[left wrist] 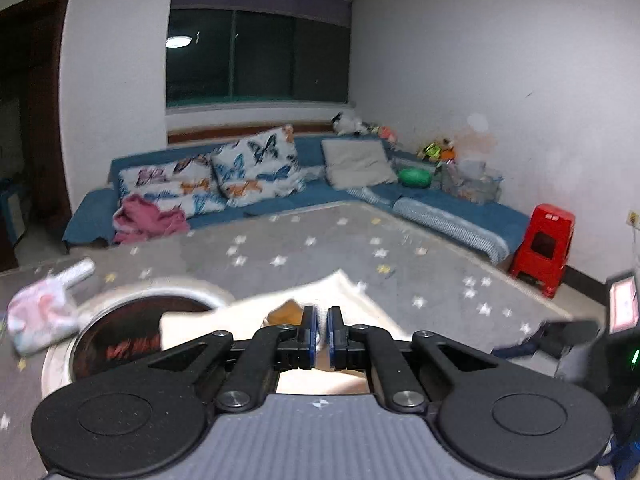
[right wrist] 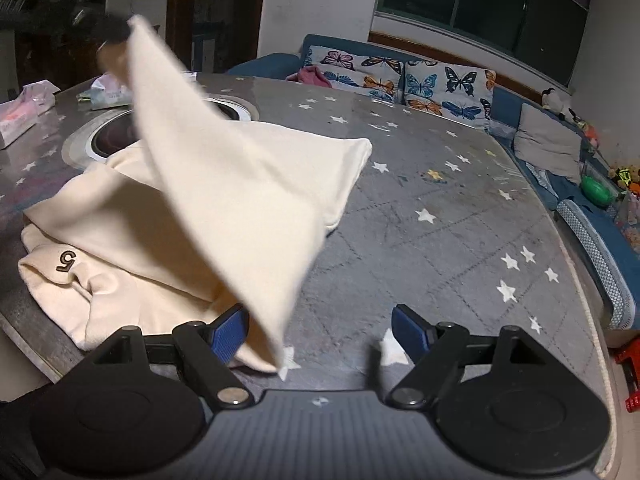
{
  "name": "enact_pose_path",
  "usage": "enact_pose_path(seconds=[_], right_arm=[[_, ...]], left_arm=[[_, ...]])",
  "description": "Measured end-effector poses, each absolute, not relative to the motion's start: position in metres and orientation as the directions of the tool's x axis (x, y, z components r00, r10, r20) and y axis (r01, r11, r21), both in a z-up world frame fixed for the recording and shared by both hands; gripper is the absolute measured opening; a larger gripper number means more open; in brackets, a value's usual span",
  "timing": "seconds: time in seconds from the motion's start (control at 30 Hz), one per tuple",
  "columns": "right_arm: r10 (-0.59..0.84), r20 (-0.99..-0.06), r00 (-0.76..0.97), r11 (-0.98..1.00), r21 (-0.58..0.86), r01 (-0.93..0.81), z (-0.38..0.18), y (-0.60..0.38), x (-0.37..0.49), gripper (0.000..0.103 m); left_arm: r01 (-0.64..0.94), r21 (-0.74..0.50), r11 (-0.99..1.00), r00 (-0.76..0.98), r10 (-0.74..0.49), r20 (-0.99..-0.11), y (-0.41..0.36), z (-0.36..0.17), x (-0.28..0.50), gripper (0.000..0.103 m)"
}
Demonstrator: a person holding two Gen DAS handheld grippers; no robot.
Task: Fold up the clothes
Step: 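Grasp the emblem side edge with the left gripper and fold it inward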
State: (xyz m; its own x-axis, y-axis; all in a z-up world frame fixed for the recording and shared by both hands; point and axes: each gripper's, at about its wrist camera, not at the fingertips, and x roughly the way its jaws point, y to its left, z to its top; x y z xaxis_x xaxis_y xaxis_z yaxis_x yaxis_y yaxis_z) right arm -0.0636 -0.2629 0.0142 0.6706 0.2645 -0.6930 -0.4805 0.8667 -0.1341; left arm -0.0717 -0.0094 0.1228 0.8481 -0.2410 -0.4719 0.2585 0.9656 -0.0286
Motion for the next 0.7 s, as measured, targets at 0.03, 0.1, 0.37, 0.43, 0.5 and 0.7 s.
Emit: enact_pose_path(seconds=[0.03, 0.1, 0.37, 0.43, 0.5, 0.7], right_arm=[[0.263, -0.694, 0.670, 0.866, -0.137, -0.482, 0.015, -0.264, -0.064, 0.080], [0.256, -0.698, 0.668, 0.862, -0.148, -0.484, 0.016, -0.264, -0.065, 0.080], [0.287, -0.698, 0.656, 0.840, -0.146, -0.523, 0.033, -0.268, -0.073, 0.080], [0.315, -0.689, 0.653, 0.837, -0.123, -0.533, 0.040, -0.270, -0.074, 0.080], [0.344, -0.674, 0.653, 0.836, -0.097, -0.540, 0.046, -0.269, -0.073, 0.080], [0.421, -0.649, 0.633, 0.814, -0.037, -0.580, 0.049, -0.244, -0.052, 0.065]], left_arm=[[0.252, -0.020, 0.968, 0.842, -0.229, -0.488, -0.007, 0.116, -0.074, 0.006], [0.237, 0.001, 0.972, 0.831, -0.202, -0.518, -0.004, 0.101, -0.077, 0.006], [0.173, 0.033, 0.984, 0.743, -0.108, -0.661, 0.024, 0.048, -0.085, 0.011], [0.144, 0.033, 0.989, 0.745, -0.086, -0.662, 0.030, 0.048, -0.085, 0.014], [0.136, 0.019, 0.991, 0.754, -0.091, -0.650, 0.033, 0.050, -0.085, 0.021], [0.172, -0.026, 0.985, 0.767, -0.151, -0.623, 0.022, 0.053, -0.069, 0.050]])
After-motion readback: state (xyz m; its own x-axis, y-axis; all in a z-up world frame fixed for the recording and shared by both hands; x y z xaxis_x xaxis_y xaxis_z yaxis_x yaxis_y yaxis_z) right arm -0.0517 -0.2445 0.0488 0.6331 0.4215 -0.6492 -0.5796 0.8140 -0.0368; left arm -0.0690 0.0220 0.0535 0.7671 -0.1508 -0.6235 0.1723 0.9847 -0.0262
